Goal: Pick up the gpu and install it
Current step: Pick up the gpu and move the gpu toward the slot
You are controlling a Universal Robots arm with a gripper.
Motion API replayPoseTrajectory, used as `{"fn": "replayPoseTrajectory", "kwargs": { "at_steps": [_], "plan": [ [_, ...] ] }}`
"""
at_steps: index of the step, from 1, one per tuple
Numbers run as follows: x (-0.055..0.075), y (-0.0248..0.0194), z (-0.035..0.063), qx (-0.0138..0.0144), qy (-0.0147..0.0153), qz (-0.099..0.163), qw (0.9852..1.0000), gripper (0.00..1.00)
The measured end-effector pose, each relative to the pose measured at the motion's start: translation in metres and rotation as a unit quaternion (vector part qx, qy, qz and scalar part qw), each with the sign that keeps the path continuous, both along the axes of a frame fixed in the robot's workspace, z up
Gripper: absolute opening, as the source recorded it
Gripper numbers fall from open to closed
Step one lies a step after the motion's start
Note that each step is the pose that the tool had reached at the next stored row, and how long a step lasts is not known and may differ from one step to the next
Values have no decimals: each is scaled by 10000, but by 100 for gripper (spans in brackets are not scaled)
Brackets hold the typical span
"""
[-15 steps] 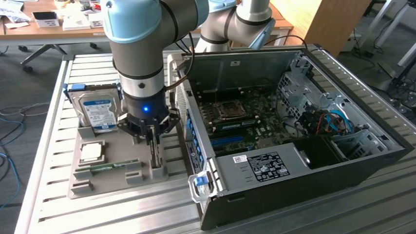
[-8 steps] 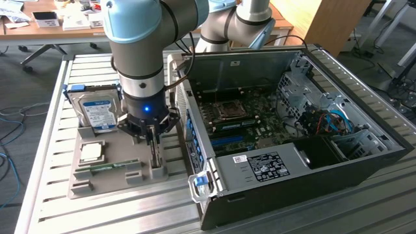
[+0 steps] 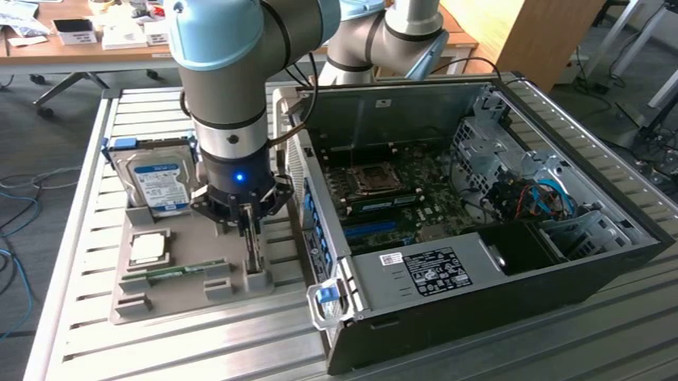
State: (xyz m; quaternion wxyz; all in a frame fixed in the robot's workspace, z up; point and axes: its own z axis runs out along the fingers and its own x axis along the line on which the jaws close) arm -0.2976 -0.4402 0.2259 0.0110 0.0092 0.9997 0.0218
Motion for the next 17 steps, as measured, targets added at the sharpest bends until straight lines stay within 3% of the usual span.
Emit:
{"fn": "replayPoseTrajectory", "kwargs": {
  "at_steps": [8, 17],
  "plan": [
    [0, 0, 25, 0, 0, 0, 10000, 27],
    [0, 0, 171, -1, 0, 0, 10000, 27]
  ]
}}
